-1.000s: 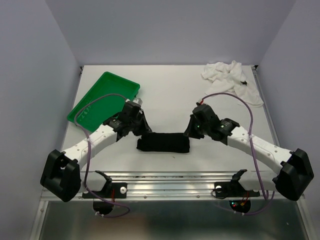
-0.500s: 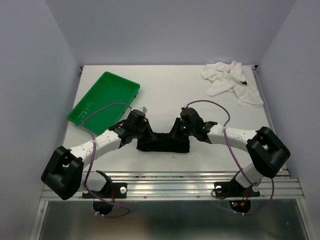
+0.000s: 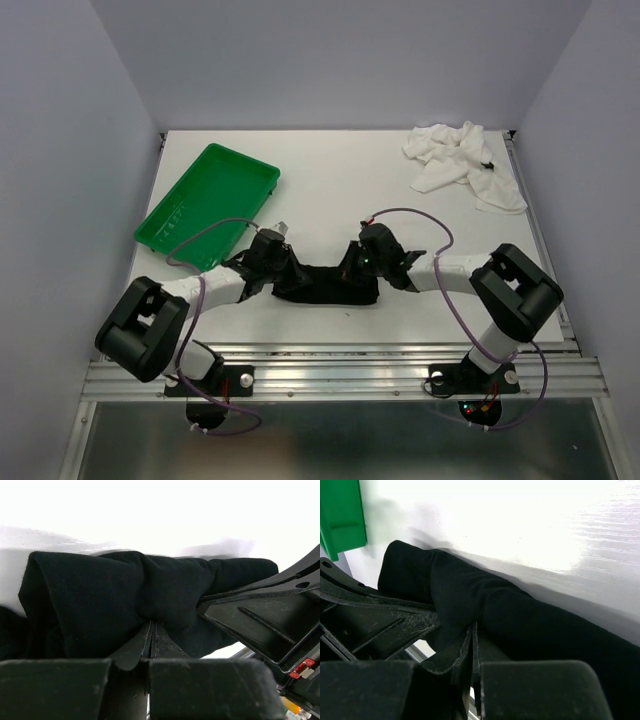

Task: Roll the t-shirts
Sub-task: Roll the T-shirt to the center of the board, then move the bin to the center of the board.

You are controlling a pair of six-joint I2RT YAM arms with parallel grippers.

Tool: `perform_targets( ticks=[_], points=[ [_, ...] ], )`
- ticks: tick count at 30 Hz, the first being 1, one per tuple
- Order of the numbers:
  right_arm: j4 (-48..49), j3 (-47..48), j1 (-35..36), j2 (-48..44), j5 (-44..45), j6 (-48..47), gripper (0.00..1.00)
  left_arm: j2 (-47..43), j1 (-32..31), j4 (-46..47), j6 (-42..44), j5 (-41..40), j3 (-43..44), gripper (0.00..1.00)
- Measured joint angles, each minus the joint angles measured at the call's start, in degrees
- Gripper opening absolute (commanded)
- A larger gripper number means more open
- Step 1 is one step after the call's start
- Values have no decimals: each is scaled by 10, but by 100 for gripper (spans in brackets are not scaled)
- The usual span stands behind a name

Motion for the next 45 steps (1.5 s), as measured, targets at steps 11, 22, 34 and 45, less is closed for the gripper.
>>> perform_targets(
  ticks=[11,22,34,45],
  points=[
    [-151,5,2,-141,40,-43,9,-117,7,-122,24,-53,31,0],
    [-136,-64,2,-127,36,-28,9,-123,34,-128,17,-85,-12,0],
    [-90,-69,2,-108,29,-24,10,-65,38,-51,7,-85,-26,0],
    [-238,-3,3,-175,99,-66,41,-71,40,-240,89,-161,153,8]
  ],
)
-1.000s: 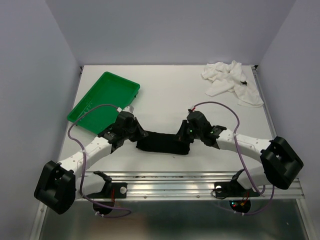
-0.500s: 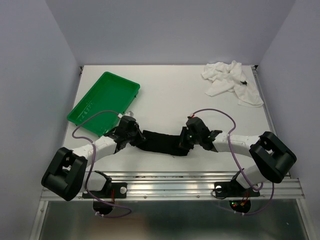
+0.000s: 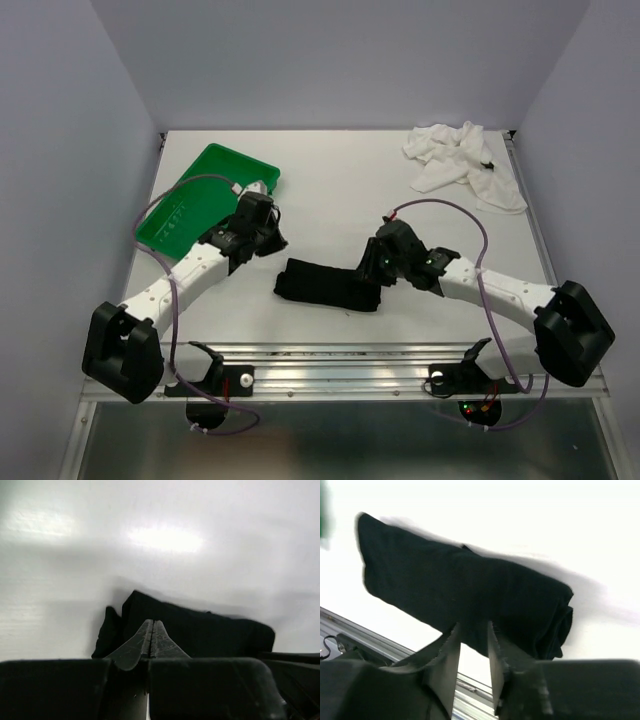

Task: Roll the t-shirts
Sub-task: Move the bin to the center of the board.

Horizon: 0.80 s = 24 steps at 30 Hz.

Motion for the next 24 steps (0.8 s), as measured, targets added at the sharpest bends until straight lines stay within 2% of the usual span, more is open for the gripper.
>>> perform_targets(
  ticks=[1,2,3,4,7,8,13,19,24],
  points=[
    [-15,11,0,-11,10,-5,50,-2,4,-21,11,-11,31,19],
    [-21,18,0,-17,16,-8,55,-3,10,-32,22,-22,59,27],
    [-31,28,0,-28,25,-13,62,-3,16,-38,27,-29,75,39],
    [-38,36,0,-37,31,-15,66,-3,28,-49,40,-42,99,58],
    [-54,43,0,-56,44,-21,74,7,64,-68,61,-63,134,83],
    [-61,43,0,-61,48,-22,76,14,75,-74,67,-68,140,88],
    [-88,40,0,-75,57,-21,83,50,120,-92,92,-80,141,91],
    [-103,30,0,-89,59,-19,86,130,160,-89,121,-78,171,91],
    [-112,18,0,-109,64,-17,86,163,169,-82,137,-77,182,91]
  ],
)
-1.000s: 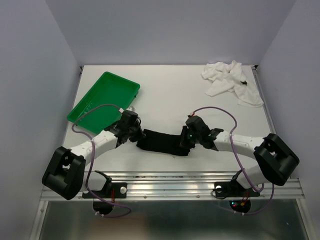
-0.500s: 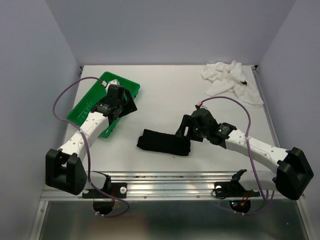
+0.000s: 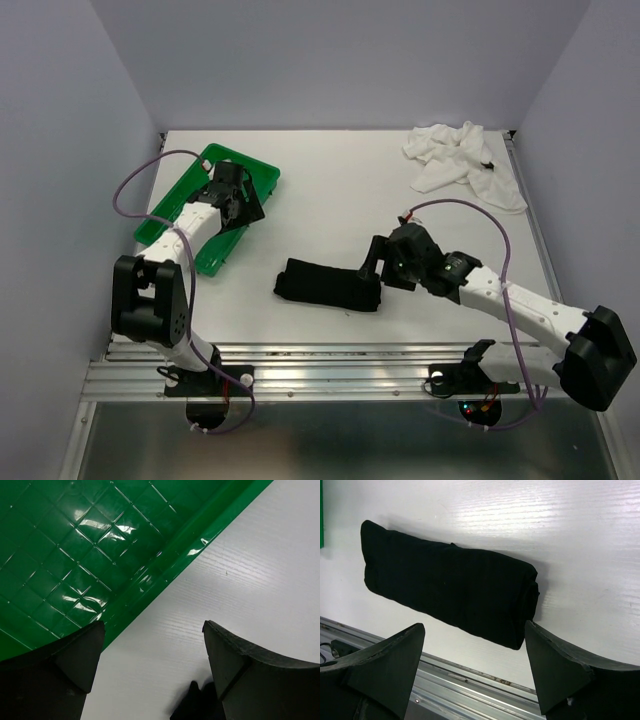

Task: Roll the t-shirts
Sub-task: Move the bin to the center of the board.

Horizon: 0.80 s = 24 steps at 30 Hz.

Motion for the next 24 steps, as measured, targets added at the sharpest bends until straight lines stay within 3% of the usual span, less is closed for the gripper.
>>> perform_targets(
  ticks=[7,14,19,24],
  points=[
    [-10,-15,0,-7,1,8,87,14,2,12,16,3,14,91],
    [-19,-15,0,-14,2,12,87,98,2,35,32,21,109,91],
    [-36,-16,0,-40,5,19,87,190,3,69,41,90,189,91],
    [-50,-23,0,-63,7,28,87,269,1,81,53,166,239,82]
  ],
)
